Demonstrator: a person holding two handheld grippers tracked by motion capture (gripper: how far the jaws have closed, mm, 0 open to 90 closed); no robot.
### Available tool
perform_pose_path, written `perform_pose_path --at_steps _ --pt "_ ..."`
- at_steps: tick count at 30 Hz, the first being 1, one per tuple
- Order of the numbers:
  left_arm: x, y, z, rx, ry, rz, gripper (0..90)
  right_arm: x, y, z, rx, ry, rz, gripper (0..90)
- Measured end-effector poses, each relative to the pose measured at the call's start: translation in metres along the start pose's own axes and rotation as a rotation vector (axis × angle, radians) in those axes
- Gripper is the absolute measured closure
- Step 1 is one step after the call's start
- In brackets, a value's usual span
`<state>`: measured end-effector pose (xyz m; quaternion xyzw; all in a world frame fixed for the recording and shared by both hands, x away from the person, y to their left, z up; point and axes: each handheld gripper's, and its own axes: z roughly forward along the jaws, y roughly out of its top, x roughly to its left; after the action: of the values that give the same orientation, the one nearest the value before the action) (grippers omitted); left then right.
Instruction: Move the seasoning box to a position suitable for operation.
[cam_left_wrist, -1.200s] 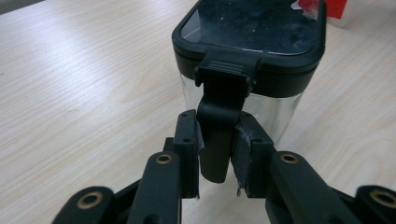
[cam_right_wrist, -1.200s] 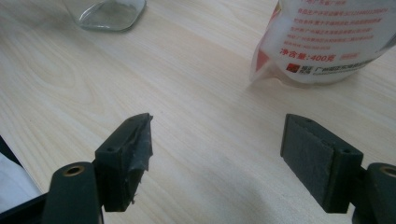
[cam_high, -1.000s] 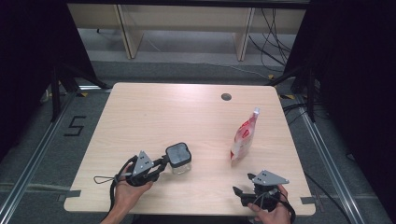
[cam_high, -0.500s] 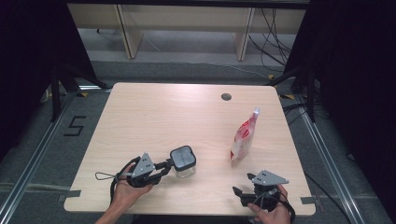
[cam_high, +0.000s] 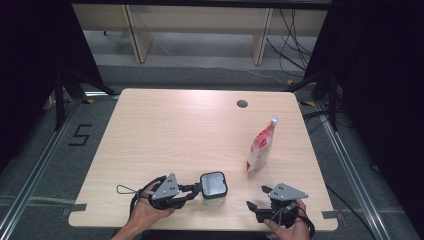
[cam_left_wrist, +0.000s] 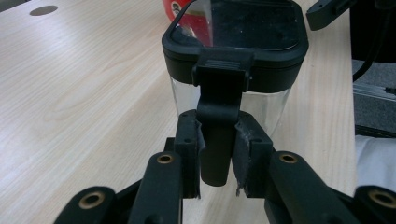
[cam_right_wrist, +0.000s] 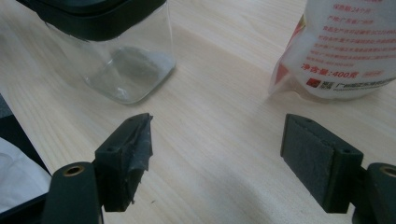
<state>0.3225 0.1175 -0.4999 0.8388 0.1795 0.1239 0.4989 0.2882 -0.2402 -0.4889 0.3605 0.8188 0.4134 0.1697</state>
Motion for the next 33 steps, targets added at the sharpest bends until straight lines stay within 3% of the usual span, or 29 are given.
perform_pose_path --at_steps 5,9,13,16,17,18,19,24,25,27,28,31,33 --pt "0.004 -0.001 0.0 -0.007 -0.032 0.028 72.8 0.0 0.0 0.0 0.002 0.0 0.002 26.1" --pt "0.005 -0.002 0.0 -0.009 -0.047 0.0 72.3 0.0 0.0 0.0 0.005 0.015 0.003 26.1" --pt "0.004 0.0 0.001 -0.004 -0.018 -0.001 66.2 0.0 -0.001 -0.001 -0.004 0.008 -0.002 26.1" --pt "0.007 -0.001 0.001 -0.008 0.0 -0.011 64.5 -0.001 -0.001 0.0 -0.003 0.009 -0.007 26.1" --pt "0.009 -0.001 0.001 0.001 0.017 -0.013 64.4 0.002 -0.001 -0.002 -0.001 -0.003 0.016 26.2" --pt "0.009 -0.001 0.001 0.001 0.017 -0.013 65.5 0.0 -0.001 -0.002 -0.006 -0.005 -0.007 26.1" --pt "0.009 0.0 0.0 0.003 0.031 -0.013 65.7 0.001 -0.001 -0.002 0.001 0.009 0.0 26.2" --pt "0.007 0.001 -0.002 -0.002 0.024 -0.014 58.5 0.0 -0.001 -0.001 -0.004 0.0 -0.001 26.1" --pt "0.007 0.002 -0.004 0.004 0.016 -0.019 58.5 0.002 -0.001 -0.001 -0.004 0.004 0.016 26.2" --pt "0.007 0.004 -0.008 0.002 0.01 -0.039 50.8 -0.001 -0.001 -0.001 -0.006 0.003 -0.013 26.2" --pt "0.006 0.005 -0.013 -0.01 -0.009 -0.063 49.2 -0.001 -0.002 -0.001 -0.006 0.003 -0.008 26.2" --pt "0.005 0.006 -0.021 -0.016 -0.023 -0.082 44.9 -0.005 -0.002 -0.001 -0.009 0.022 -0.001 26.2" --pt "0.004 0.007 -0.024 -0.021 -0.016 -0.101 43.0 -0.005 -0.002 -0.002 -0.009 0.01 0.012 26.2"
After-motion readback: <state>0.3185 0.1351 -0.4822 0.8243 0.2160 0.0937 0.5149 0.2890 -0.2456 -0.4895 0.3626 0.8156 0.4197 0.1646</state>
